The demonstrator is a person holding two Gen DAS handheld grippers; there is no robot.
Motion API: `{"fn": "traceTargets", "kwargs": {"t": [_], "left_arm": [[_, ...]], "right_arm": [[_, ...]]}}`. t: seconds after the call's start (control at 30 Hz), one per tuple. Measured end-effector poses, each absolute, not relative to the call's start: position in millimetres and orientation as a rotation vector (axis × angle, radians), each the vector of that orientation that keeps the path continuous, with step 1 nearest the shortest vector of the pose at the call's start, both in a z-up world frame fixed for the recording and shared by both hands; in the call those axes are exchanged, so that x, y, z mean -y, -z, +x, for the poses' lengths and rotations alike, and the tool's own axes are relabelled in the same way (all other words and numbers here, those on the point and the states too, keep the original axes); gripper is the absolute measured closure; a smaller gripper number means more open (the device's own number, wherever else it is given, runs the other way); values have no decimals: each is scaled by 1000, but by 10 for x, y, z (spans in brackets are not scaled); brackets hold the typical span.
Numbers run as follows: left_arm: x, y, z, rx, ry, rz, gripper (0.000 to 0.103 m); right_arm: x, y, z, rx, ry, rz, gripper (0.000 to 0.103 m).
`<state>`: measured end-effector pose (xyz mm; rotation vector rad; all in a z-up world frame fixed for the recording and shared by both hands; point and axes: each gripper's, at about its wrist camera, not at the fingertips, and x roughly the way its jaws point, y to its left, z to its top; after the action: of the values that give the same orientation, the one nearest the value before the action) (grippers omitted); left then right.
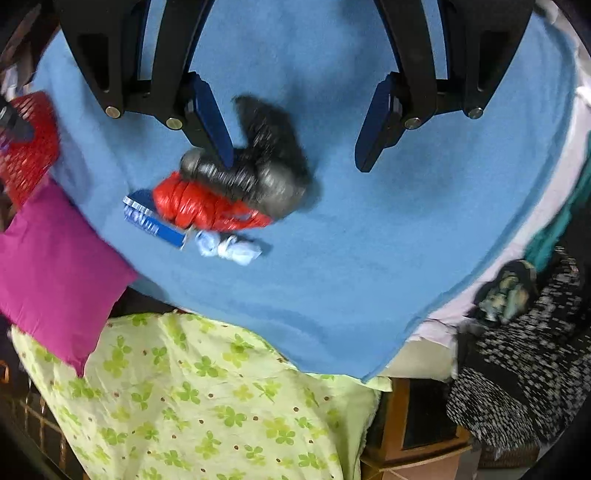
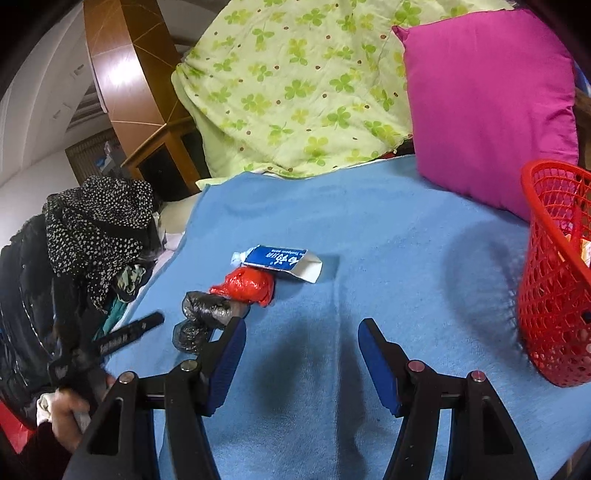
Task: Collect trash
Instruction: 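Close the right tool on the black plastic bag and lift it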
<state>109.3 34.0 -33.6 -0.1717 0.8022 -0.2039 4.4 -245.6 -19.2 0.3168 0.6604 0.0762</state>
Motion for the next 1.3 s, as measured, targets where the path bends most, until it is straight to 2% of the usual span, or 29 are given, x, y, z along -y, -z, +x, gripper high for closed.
{"fn": "traceTargets", "kwargs": {"t": [0.27, 0.47, 0.57, 0.6, 0.8, 0.9, 1.03, 1.3], "left_arm": [[-443, 491, 1575, -873, 335, -407, 34], [-340, 571, 1699, -908, 380, -444, 34], [-311, 598, 1677, -934, 464, -488, 46], [-308, 601, 1671, -938, 489, -491, 46], [-50, 491, 1366, -960, 721, -406, 46], [163, 363, 1064, -931, 843, -240, 46], [168, 257, 934, -828, 749, -96, 44], [-476, 520, 1578, -885, 398, -394, 43]], "right_arm": [[2512, 220, 9, -672, -59, 312, 36], [2511, 247, 3, -681, -52, 306, 36], [2502, 251, 4, -682, -49, 298, 36], [2505, 249, 6, -682, -49, 297, 36], [2524, 232, 0, -670, -42, 308, 36], [2531, 220, -10, -664, -36, 313, 36], [2563, 229, -7, -664, -29, 327, 36], [2498, 249, 17, -672, -36, 300, 36]]}}
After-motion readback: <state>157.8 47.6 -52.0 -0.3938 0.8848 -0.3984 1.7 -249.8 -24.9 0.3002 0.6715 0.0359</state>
